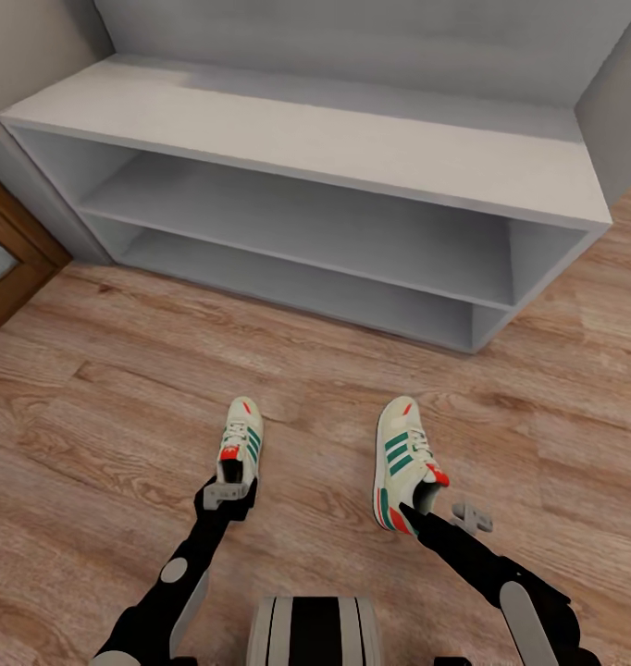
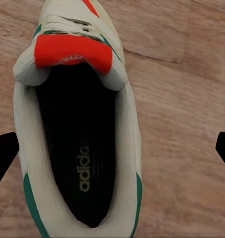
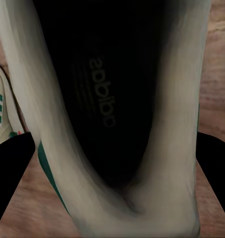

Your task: Pick up the two gym shoes and the two sandals from the corridor floor and place them onto the hallstand (shoe rack) in the corridor, making sure they are on the rack and not on the floor. Arrange them so the two gym shoes are next to each other and the two sandals are next to each other.

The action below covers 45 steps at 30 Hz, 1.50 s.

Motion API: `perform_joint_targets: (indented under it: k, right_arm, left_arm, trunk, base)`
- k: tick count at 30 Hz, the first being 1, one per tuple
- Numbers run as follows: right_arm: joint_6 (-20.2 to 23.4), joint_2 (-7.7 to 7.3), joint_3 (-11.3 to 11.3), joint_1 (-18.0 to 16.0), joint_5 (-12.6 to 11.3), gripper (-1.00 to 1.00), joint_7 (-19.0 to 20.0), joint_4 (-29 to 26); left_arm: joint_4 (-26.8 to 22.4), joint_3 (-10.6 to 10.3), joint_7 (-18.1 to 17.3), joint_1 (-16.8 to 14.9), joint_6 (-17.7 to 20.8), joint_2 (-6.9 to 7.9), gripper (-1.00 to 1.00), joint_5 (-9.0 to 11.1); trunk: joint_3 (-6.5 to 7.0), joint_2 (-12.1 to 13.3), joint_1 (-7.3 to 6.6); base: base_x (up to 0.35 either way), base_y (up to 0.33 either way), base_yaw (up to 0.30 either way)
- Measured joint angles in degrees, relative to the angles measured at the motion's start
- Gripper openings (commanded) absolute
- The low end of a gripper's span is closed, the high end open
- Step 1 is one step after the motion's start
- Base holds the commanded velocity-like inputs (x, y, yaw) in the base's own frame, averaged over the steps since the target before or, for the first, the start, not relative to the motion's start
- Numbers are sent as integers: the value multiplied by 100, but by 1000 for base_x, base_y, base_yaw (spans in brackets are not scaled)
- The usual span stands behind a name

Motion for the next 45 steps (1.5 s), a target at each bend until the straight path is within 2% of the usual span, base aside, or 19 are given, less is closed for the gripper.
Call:
perform_joint_targets:
  k: [6, 15, 24, 37, 45]
  right_arm:
    - [0, 0, 0, 0, 0, -100, -1, 0]
    - [0, 0, 0, 0, 11, -100, -4, 1]
    - [0, 0, 0, 0, 2, -100, -1, 0]
    - [0, 0, 0, 0, 11, -100, -3, 1]
    - [0, -3, 0, 0, 1, -100, 0, 0]
  left_arm:
    - [1, 0, 0, 0, -40, 12, 100, 0]
    - [6, 2, 2, 0, -50, 14, 100, 5]
    - [5, 16, 3, 2, -51, 14, 100, 8]
    - [5, 17, 2, 0, -51, 14, 100, 7]
    - [1, 17, 3, 0, -149, 14, 100, 7]
  trunk:
    - [-19, 0, 0]
    - [-230, -12, 23]
    - [-292, -12, 23]
    - [-633, -29, 57]
    - [-678, -30, 57]
  base:
    - [0, 0, -12]
    - [0, 0, -1]
    - [0, 0, 0]
    - [0, 0, 0]
    - [0, 0, 0]
